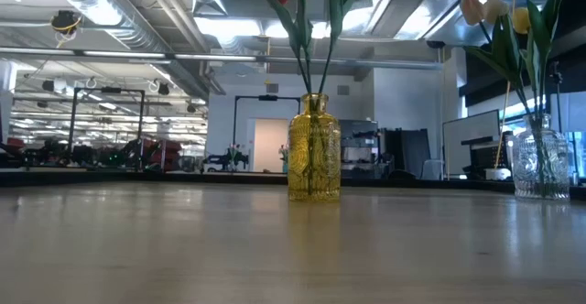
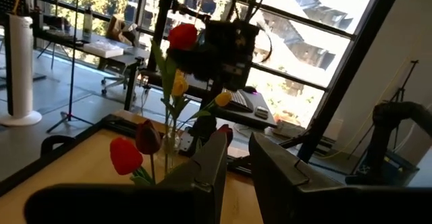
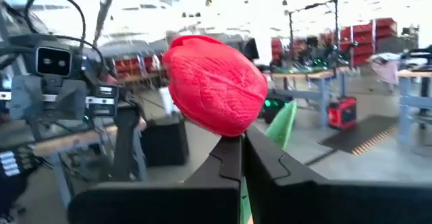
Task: Sort flowers into vase by color
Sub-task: Put the red tulip into the yellow transparent vase
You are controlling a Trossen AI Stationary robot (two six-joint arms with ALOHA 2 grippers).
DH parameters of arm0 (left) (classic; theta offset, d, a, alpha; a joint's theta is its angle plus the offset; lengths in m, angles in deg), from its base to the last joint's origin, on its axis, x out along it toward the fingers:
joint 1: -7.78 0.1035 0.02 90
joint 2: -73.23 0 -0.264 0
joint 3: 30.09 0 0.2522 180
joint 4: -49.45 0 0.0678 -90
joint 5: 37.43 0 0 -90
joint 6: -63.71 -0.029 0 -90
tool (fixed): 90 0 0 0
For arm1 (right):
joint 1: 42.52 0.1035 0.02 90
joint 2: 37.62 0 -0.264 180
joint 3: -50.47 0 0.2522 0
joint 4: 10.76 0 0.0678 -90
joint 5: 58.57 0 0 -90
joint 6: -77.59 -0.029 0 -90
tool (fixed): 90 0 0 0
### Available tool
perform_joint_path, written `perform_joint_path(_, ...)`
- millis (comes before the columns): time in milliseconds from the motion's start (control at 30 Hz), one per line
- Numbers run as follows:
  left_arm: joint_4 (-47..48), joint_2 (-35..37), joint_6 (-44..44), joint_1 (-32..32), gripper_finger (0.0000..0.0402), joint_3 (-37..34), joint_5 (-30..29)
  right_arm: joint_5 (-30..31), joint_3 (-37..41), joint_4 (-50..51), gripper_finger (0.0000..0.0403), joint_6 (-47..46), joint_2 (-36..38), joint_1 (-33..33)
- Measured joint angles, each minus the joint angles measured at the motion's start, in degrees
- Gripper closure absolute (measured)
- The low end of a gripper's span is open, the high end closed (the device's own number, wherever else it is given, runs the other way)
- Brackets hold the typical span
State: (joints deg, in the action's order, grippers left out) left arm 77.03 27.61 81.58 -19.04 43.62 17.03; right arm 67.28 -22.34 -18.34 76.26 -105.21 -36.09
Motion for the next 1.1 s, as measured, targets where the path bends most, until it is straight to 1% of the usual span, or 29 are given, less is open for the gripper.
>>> perform_joint_path(100,-0.68,0.0,0.05,0.01,0.034,0.0,0.14,-2.04,5.29,-8.65,0.0403,0.08,-0.44,-0.02)
perform_joint_path(200,-0.66,0.0,1.07,0.01,0.034,0.0,0.21,-2.34,8.91,-11.53,0.0403,-0.09,-1.21,-0.02)
perform_joint_path(333,-0.56,0.02,1.09,0.01,0.034,0.0,0.38,-3.16,11.41,-15.72,0.0403,0.43,-3.55,-0.04)
perform_joint_path(467,0.09,0.0,1.05,0.01,0.034,0.0,0.36,-4.12,11.87,-16.25,0.0403,2.65,-5.62,-0.04)
perform_joint_path(600,0.26,0.0,1.07,0.01,0.034,0.0,0.33,-8.78,11.87,-15.49,0.0399,3.6,-6.52,-0.04)
perform_joint_path(667,-0.32,0.01,1.65,0.01,0.034,0.0,0.33,-9.87,11.87,-13.35,0.0392,4.2,-6.53,-0.02)
perform_joint_path(867,-0.62,0.0,2.56,0.01,0.034,0.0,0.33,-10.84,11.87,-8.12,0.0351,4.37,-6.56,-0.04)
perform_joint_path(1000,0.82,0.28,3.01,0.01,0.034,0.0,0.33,-15.49,11.76,-5.59,0.0301,-0.06,-6.13,-0.04)
perform_joint_path(1100,1.65,0.33,3.06,0.01,0.034,0.0,0.44,-17.14,9.11,0.5,0.0256,-3.08,-4.65,0.0)
